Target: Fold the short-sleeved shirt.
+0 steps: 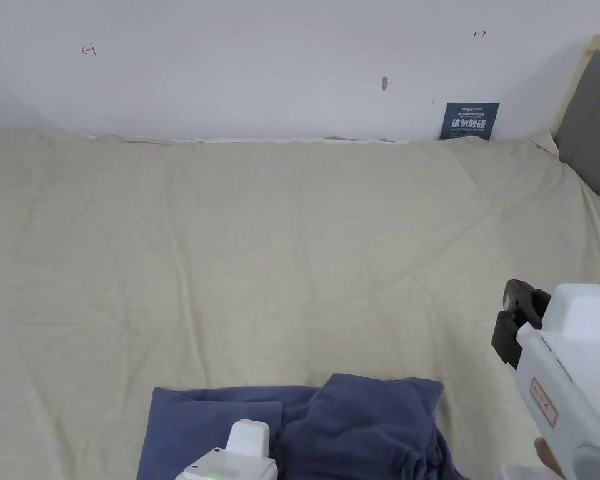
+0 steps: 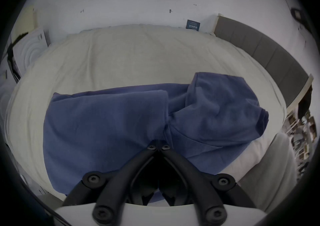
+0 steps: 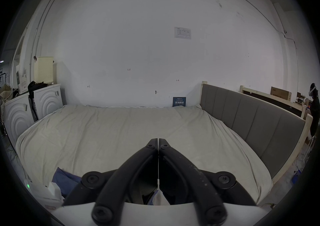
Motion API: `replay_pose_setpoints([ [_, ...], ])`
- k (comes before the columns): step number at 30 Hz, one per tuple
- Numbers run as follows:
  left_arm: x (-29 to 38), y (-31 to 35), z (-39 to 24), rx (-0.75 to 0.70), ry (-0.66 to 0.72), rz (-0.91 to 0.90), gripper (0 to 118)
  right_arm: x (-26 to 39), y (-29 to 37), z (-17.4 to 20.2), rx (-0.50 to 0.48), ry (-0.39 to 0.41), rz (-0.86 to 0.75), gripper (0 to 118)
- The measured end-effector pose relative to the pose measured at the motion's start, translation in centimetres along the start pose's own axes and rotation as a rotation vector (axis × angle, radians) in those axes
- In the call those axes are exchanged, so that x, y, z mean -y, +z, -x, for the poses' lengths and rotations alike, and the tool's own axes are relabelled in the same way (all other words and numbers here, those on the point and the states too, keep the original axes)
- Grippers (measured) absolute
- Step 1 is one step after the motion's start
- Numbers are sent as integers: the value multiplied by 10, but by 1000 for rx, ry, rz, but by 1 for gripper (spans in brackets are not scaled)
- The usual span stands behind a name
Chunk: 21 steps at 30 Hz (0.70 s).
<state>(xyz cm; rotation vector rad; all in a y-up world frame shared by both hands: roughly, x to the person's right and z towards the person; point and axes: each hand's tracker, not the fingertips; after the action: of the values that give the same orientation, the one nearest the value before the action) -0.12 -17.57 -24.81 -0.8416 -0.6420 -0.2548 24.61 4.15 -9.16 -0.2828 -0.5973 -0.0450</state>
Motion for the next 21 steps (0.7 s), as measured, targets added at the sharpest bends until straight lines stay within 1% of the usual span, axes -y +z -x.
replay_pose_setpoints([
  [3,-2,0,6,24,27,11,0,1,0,0,1,-1,4,3],
  [5,-11,7,19,77,80,39,0,1,0,2,-5,0,6,3],
  [6,-15,15,24,86,112,28,0,0,1,3,-10,0,6,3],
  [8,-22,35,34,73,141,-83,0,-1,1,6,-15,0,-1,3],
  [10,-32,52,55,78,149,-104,0,-3,1,8,-23,0,-3,3],
  [11,-36,60,67,93,177,-125,0,-3,1,10,-27,1,-4,3],
  [14,-43,76,113,127,270,-147,1,-3,-1,15,-37,10,-2,3],
  [18,-41,77,171,115,422,-108,5,-2,-2,21,-54,5,4,3],
  [19,-39,74,182,118,461,-90,10,-1,-3,23,-57,5,7,3],
  [20,-36,70,194,136,503,-55,29,0,-4,24,-58,8,9,3],
  [21,-33,64,207,155,543,-37,51,0,-5,26,-54,10,12,3],
])
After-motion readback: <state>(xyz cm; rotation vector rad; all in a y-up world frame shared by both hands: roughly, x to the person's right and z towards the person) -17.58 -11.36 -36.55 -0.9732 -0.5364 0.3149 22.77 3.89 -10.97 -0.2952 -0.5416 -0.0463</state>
